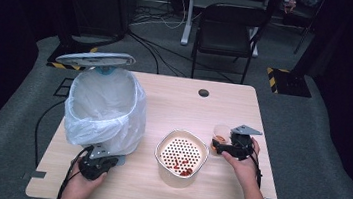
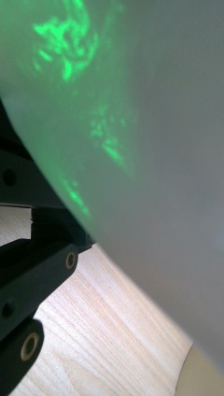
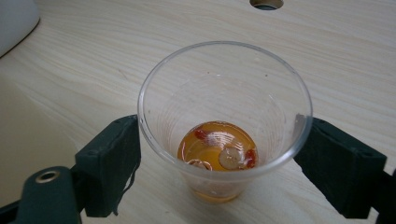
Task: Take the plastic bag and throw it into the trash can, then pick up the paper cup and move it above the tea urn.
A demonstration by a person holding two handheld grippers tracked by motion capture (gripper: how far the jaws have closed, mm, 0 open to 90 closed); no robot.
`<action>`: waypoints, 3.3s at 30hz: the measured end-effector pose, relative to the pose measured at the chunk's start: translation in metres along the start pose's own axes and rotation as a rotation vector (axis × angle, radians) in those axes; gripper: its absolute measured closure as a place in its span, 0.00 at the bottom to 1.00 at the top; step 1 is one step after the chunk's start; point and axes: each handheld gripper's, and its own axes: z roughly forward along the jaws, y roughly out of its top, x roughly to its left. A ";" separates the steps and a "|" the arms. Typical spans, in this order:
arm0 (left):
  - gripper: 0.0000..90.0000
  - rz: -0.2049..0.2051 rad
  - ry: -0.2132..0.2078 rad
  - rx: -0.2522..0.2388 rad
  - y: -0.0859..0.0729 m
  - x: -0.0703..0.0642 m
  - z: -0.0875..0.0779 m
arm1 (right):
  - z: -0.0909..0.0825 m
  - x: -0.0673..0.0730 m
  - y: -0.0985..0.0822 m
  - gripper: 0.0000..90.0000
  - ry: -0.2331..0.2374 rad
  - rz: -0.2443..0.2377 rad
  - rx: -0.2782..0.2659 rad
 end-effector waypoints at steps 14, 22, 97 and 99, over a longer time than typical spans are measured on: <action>1.00 -0.028 -0.012 -0.028 0.000 -0.002 0.002 | 0.016 -0.004 -0.002 0.26 -0.015 0.002 0.004; 1.00 -0.028 -0.011 -0.028 0.000 -0.002 0.002 | 0.018 -0.004 -0.001 0.37 0.002 -0.006 -0.009; 1.00 -0.028 -0.014 -0.030 0.000 -0.002 0.002 | -0.076 0.054 0.092 0.60 0.161 -0.430 -0.079; 1.00 -0.027 -0.013 -0.029 0.000 -0.002 0.002 | -0.078 0.056 0.093 0.60 0.162 -0.440 -0.082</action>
